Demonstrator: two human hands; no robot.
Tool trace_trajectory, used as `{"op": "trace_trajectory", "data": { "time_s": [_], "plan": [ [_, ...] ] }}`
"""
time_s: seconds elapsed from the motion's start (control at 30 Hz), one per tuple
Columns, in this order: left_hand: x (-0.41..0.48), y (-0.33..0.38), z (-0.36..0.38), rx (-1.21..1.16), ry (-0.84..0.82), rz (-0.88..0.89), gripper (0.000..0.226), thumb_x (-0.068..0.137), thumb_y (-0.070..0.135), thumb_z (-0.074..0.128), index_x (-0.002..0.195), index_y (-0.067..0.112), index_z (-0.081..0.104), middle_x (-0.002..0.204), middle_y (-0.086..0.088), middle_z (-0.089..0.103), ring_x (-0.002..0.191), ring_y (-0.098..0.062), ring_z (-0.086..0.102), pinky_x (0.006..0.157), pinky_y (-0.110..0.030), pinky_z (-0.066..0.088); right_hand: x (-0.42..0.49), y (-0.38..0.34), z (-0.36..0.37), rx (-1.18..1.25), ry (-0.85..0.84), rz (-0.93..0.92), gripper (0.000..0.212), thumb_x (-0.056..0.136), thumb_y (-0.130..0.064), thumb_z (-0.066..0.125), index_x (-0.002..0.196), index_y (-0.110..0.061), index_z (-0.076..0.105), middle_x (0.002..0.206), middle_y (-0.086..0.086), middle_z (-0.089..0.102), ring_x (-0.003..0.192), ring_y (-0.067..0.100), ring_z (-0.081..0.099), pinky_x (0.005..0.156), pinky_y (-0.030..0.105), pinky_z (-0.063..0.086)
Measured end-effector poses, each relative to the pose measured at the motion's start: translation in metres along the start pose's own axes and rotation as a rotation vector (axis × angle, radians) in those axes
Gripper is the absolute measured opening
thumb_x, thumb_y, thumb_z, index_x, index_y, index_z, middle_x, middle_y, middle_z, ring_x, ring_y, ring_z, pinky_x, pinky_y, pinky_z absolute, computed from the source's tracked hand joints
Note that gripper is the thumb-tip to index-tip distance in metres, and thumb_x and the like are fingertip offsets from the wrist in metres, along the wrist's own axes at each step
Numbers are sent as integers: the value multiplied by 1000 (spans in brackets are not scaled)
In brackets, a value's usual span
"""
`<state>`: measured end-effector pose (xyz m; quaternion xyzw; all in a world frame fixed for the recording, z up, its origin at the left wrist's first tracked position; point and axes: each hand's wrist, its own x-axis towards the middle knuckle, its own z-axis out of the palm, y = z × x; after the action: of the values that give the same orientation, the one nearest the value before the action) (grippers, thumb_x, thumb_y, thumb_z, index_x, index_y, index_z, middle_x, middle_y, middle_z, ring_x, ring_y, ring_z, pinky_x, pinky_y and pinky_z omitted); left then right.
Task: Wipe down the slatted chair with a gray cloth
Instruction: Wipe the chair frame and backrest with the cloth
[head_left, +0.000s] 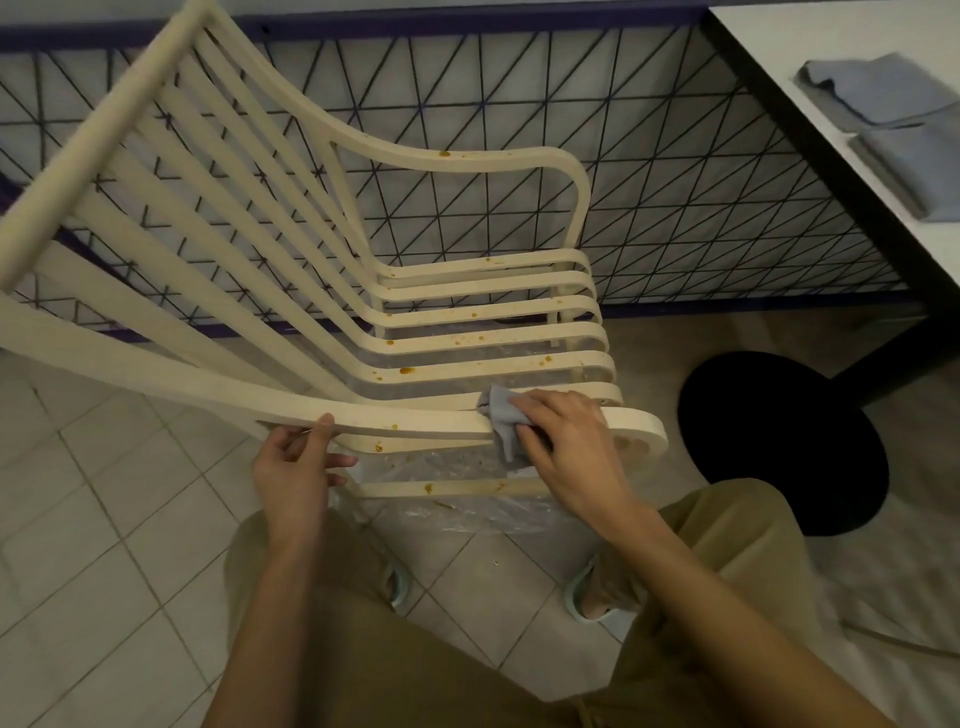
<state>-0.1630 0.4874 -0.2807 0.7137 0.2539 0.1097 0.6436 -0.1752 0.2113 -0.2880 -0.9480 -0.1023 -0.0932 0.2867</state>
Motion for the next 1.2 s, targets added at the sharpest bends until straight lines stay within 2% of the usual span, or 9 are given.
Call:
{"op": "trace_trajectory", "data": {
  "time_s": [0.1,0.27,0.47,0.6,0.73,0.83,0.93,1.1,1.2],
  "plan": [
    [-2,0,1,-3,-3,3,17,91,25,64,104,15,64,88,5,72,56,-14,67,55,-32,56,-5,-13,15,7,-15,-134,37,94,-23,56,131,-18,58,133,7,55,121,20,46,107,38,34],
    [-2,1,1,-15,-8,0,14,90,25,65,102,18,65,87,6,73,62,-17,68,60,-34,57,-11,-9,17,80,-14,-121,40,96,-26,45,135,-22,53,142,7,48,132,19,41,114,32,24],
    [1,4,-6,-8,-60,-45,17,88,25,67,103,18,65,91,0,73,71,-22,70,61,-33,56,10,-38,35,0,-30,-157,39,95,-25,48,133,-17,56,132,6,55,118,20,49,101,39,39],
    [9,7,-23,61,-81,-25,22,88,27,67,107,16,65,97,1,73,74,-19,72,58,-26,55,12,-55,56,-20,-99,-196,43,96,-22,50,139,-19,49,143,10,45,130,25,42,110,43,34],
    [15,11,-42,48,-82,11,21,90,28,64,105,12,67,97,-1,74,72,-22,72,63,-37,58,1,-40,47,4,-143,-217,46,98,-28,42,144,-23,41,152,10,35,140,23,32,114,44,29],
    [15,11,-42,45,-88,20,21,91,28,64,104,12,69,95,1,75,71,-22,73,62,-37,58,-2,-32,37,-19,-125,-222,46,98,-29,42,142,-20,44,150,10,37,138,23,35,112,46,33],
    [15,11,-38,29,-53,-4,20,91,27,64,102,11,69,90,1,75,68,-22,72,57,-31,58,6,-41,41,-53,-90,-183,45,96,-30,42,139,-18,49,144,11,45,130,26,42,108,47,36],
    [12,13,-37,58,-63,-12,17,91,27,64,100,13,69,89,3,75,68,-21,72,56,-28,56,16,-75,65,-38,-124,-152,48,96,-28,46,143,-20,43,147,9,39,135,23,33,117,35,17],
    [13,20,-43,91,-79,-31,19,90,30,65,101,16,70,91,4,75,68,-20,72,56,-29,57,15,-83,65,-41,-183,-173,52,97,-35,36,148,-23,33,153,8,31,141,22,27,119,33,11]
  ]
}}
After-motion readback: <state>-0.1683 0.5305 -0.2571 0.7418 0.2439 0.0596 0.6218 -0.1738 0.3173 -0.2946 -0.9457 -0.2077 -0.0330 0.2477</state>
